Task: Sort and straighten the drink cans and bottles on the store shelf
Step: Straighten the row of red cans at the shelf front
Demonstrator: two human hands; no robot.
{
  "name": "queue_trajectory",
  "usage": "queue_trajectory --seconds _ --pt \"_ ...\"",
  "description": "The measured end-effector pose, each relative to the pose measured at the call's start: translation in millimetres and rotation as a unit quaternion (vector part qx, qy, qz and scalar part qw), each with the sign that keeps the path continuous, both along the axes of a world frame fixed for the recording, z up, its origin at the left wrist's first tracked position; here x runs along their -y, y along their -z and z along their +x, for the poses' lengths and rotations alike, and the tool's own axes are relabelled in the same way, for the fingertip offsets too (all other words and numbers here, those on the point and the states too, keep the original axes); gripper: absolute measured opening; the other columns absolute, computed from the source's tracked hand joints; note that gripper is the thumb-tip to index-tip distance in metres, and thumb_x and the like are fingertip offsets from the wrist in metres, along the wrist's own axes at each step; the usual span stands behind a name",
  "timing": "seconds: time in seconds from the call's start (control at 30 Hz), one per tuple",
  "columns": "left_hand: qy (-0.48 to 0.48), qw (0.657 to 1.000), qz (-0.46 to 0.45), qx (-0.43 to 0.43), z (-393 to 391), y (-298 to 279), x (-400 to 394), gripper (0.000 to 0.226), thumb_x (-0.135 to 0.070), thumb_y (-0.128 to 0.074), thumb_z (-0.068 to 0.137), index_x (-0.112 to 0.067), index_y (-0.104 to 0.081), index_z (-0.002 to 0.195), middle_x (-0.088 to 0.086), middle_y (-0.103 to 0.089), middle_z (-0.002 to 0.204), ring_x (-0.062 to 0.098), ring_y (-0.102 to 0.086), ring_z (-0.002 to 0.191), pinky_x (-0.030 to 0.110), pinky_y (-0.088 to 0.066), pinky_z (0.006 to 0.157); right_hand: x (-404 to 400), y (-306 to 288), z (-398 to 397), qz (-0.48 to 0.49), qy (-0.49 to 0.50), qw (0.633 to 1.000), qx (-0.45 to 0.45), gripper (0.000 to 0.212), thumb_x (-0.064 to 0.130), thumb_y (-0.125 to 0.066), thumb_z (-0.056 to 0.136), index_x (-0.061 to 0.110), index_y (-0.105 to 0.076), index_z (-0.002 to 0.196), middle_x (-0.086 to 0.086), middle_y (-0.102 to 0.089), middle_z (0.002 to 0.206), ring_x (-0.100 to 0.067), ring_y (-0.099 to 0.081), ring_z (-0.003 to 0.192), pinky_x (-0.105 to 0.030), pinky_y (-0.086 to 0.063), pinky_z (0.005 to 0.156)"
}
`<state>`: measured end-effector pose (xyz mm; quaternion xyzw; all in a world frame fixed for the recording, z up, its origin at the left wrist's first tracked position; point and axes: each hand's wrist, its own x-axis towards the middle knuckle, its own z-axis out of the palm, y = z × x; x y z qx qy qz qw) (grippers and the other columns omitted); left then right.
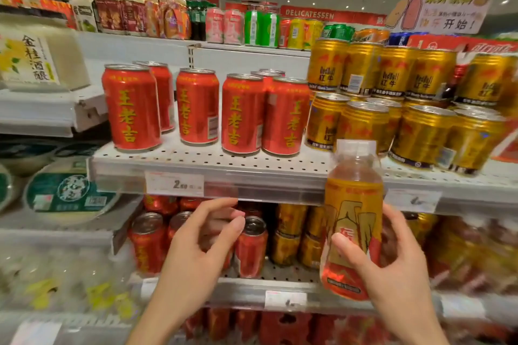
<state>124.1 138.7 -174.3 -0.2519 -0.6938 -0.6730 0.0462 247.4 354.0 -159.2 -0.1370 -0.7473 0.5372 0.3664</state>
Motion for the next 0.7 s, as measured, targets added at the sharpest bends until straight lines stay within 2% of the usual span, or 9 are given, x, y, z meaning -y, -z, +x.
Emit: queue_trajectory --seconds 0.13,0.2,0.3,0.43,0.53,0.63,0.7 --pt "-0.003 1.000 -0.023 -0.003 28.3 -0.2 -45.2 0.018 -0.041 -0.068 0.090 -0.045 -0.067 0.108 -0.005 -0.074 0.106 0.020 -0.071 0.097 0.046 -0.058 0.088 -46.4 3.8 25.2 0.015 -0.024 1.000 0.009 0.087 0.062 -0.080 0.051 0.038 -0.054 0.130 0.018 -0.070 0.114 -0.001 -0.068 0.103 -0.024 -0.053 0.085" --pt "-0.011 1.000 -0.015 -0.002 43.7 -2.8 -70.7 0.016 -0.044 -0.070 0.090 -0.045 -0.068 0.106 -0.002 -0.074 0.106 0.021 -0.071 0.095 0.043 -0.059 0.084 -70.7 6.9 38.3 0.018 -0.037 0.999 0.016 0.088 0.063 -0.080 0.051 0.040 -0.053 0.131 0.017 -0.069 0.116 -0.001 -0.067 0.106 -0.027 -0.050 0.089" --pt "-0.010 1.000 -0.029 -0.003 63.2 -4.2 -103.8 0.024 -0.052 -0.068 0.086 -0.043 -0.067 0.109 -0.002 -0.074 0.106 0.019 -0.071 0.097 0.043 -0.058 0.088 -101.6 11.8 56.8 0.008 -0.040 0.999 0.032 0.090 0.064 -0.081 0.051 0.043 -0.050 0.133 0.017 -0.068 0.119 0.000 -0.065 0.109 -0.029 -0.051 0.094" --pt "-0.009 0.999 -0.042 0.002 80.5 -1.5 -135.6 0.018 -0.036 -0.069 0.091 -0.041 -0.068 0.109 -0.004 -0.074 0.103 0.019 -0.071 0.095 0.046 -0.056 0.089 -133.3 14.4 77.5 -0.001 -0.039 0.998 0.042 0.090 0.066 -0.080 0.052 0.046 -0.048 0.134 0.022 -0.065 0.120 0.003 -0.063 0.109 -0.023 -0.050 0.090" --pt "0.005 0.999 -0.043 0.001 88.5 -4.4 -154.2 0.020 -0.034 -0.068 0.092 -0.036 -0.068 0.112 -0.004 -0.074 0.104 0.019 -0.070 0.097 0.045 -0.057 0.088 -148.1 11.2 88.6 -0.011 -0.031 0.999 0.043 0.089 0.064 -0.081 0.053 0.045 -0.049 0.134 0.019 -0.067 0.121 0.000 -0.065 0.109 -0.027 -0.051 0.091" --pt "0.021 0.999 -0.037 -0.002 90.5 -10.6 -167.4 0.021 -0.033 -0.068 0.091 -0.035 -0.068 0.112 -0.005 -0.074 0.104 0.020 -0.070 0.098 0.038 -0.058 0.084 -154.6 4.8 96.1 -0.011 -0.020 0.999 0.031 0.082 0.054 -0.088 0.061 0.040 -0.051 0.133 0.020 -0.068 0.116 -0.001 -0.067 0.105 -0.025 -0.052 0.087" --pt "0.026 0.999 -0.027 -0.007 89.9 -15.5 -174.8 0.022 -0.033 -0.068 0.089 -0.035 -0.069 0.112 -0.004 -0.074 0.104 0.018 -0.070 0.096 0.040 -0.057 0.088 -159.3 -0.3 100.3 -0.012 -0.014 1.000 0.025 0.077 0.041 -0.091 0.067 0.037 -0.052 0.133 0.020 -0.069 0.114 -0.001 -0.068 0.103 -0.025 -0.052 0.087"
